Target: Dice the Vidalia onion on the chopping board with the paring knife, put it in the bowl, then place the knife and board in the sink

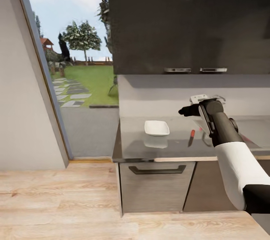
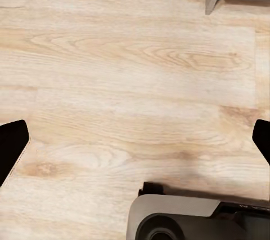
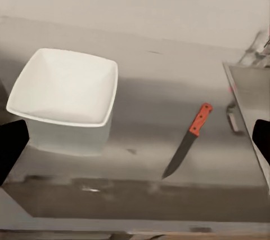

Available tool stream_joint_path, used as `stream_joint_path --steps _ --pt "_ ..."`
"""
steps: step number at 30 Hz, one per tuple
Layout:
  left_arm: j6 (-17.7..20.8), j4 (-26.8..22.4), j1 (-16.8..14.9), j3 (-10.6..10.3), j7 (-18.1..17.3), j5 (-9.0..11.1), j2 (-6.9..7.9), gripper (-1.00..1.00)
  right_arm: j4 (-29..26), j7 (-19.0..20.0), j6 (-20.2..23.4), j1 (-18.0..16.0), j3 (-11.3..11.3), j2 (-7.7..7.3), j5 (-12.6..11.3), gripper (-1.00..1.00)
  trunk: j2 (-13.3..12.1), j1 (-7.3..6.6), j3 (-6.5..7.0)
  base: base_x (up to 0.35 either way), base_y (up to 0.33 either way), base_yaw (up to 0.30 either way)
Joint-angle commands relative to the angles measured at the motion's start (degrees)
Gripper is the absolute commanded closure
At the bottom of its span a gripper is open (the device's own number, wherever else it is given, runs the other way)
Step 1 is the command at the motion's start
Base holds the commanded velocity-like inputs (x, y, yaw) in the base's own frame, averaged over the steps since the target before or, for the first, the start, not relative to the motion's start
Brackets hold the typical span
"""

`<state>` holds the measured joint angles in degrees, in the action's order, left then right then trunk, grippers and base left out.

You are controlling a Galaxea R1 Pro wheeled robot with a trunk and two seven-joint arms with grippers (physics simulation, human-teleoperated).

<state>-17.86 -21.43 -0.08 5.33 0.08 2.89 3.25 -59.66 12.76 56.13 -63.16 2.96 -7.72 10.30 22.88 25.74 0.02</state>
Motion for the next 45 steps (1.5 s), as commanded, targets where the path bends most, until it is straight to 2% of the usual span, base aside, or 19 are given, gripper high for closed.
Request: stream_joint_path --steps 1,6,13,20,31,43,45 --pt "-0.16 0.05 -0.01 -0.06 0.01 0.3 0.0 -1.0 0.21 0.49 0.21 -0.03 0.12 -0.03 0.6 -1.0 0.04 0.04 -0.02 0.181 0.244 0.0" --pt "-0.16 0.05 -0.01 -0.06 0.01 0.27 0.0 -1.0 0.77 1.88 0.2 0.01 0.0 -0.17 0.68 -1.0 0.04 0.04 -0.02 0.194 0.206 0.0" --pt "-0.13 0.07 -0.01 -0.06 0.01 0.27 0.0 -1.0 3.3 3.23 0.13 0.05 -0.08 -1.09 0.77 -1.0 0.04 0.04 -0.02 0.214 0.146 0.0" --pt "-0.14 0.07 0.0 -0.06 0.01 0.27 0.0 -1.0 8.8 3.47 0.12 0.06 -0.03 -1.68 0.78 -1.0 0.04 0.04 -0.02 0.245 0.036 0.0" --pt "-0.07 0.11 -0.01 -0.06 0.01 0.27 0.0 -1.0 9.98 3.5 0.12 0.06 -0.14 -2.93 0.76 -1.0 0.04 0.04 -0.02 0.28 0.001 0.0" --pt "-0.15 0.07 0.0 -0.06 0.01 0.27 0.0 -1.0 10.52 3.58 0.12 0.1 -0.15 -3.09 0.7 -1.0 0.04 0.04 -0.02 0.259 0.0 0.0" --pt "-0.16 0.08 0.01 -0.06 0.01 0.27 0.0 -1.0 12.41 3.6 0.1 0.13 -0.21 -3.34 0.69 -1.0 0.04 0.04 -0.02 0.052 0.0 0.0"
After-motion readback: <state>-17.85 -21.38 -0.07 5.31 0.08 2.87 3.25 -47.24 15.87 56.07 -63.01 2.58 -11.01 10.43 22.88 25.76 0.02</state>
